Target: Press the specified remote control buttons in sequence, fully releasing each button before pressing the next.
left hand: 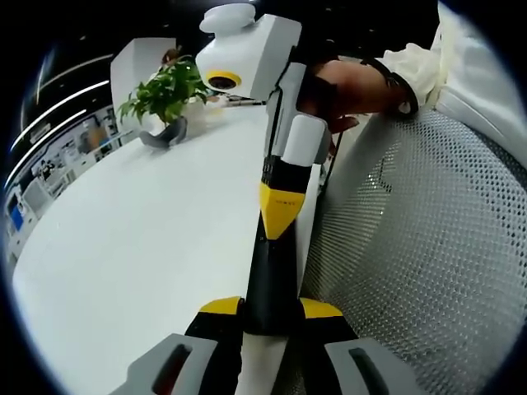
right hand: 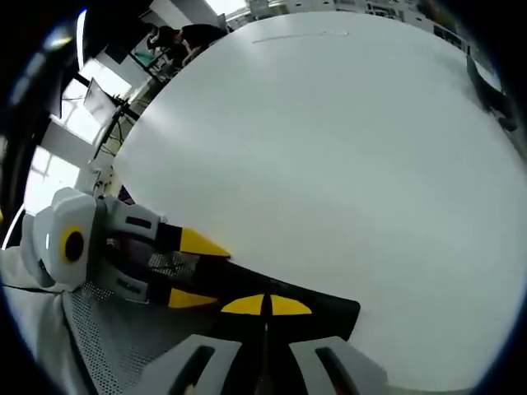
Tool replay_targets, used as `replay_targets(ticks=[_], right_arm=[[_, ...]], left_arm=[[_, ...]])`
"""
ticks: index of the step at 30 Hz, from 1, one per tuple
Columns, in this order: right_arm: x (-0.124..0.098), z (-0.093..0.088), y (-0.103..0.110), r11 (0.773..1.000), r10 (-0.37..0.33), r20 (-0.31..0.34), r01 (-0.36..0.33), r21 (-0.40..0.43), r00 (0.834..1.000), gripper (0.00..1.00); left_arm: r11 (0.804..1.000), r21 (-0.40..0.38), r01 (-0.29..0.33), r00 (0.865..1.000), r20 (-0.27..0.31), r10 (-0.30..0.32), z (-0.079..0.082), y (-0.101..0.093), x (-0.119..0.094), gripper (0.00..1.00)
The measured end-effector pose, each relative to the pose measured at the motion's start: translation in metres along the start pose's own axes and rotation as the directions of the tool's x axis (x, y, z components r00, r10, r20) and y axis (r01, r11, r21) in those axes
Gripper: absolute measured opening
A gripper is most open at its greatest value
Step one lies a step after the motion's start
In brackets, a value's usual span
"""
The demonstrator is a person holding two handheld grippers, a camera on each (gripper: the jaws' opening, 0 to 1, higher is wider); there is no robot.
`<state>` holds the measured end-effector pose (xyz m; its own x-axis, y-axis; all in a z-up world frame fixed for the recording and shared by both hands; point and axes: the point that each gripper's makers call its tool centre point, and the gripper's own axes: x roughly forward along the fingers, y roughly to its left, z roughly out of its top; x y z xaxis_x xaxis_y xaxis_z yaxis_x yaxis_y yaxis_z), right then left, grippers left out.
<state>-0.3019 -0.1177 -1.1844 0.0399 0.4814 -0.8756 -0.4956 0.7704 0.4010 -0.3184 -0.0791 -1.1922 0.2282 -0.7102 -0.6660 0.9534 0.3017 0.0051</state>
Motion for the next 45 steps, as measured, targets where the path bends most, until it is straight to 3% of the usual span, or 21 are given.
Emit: replay_targets(ticks=[16,33,38,45], right_arm=[[0.001,0.008,-0.003,0.997,-0.038,0.045,0.041,-0.058,0.998,0.0],[-0.001,0.008,-0.005,1.0,-0.016,0.036,0.015,0.016,0.999,0.0],[-0.006,0.011,-0.004,1.0,-0.016,0.065,0.015,0.017,0.998,0.0],[-0.006,0.007,-0.005,0.999,-0.03,0.038,0.029,0.023,0.999,0.0]], left_arm=[[1.0,-0.023,-0.014,1.0,0.0,0.014,0.001,0.002,0.001,0.25],[1.0,-0.026,-0.016,1.0,0.002,0.016,0.0,0.003,0.001,0.25],[1.0,-0.026,-0.016,1.0,0.003,0.016,0.0,0.003,0.001,0.25],[1.0,-0.026,-0.016,1.0,0.004,0.016,0.0,0.003,0.001,0.25]])
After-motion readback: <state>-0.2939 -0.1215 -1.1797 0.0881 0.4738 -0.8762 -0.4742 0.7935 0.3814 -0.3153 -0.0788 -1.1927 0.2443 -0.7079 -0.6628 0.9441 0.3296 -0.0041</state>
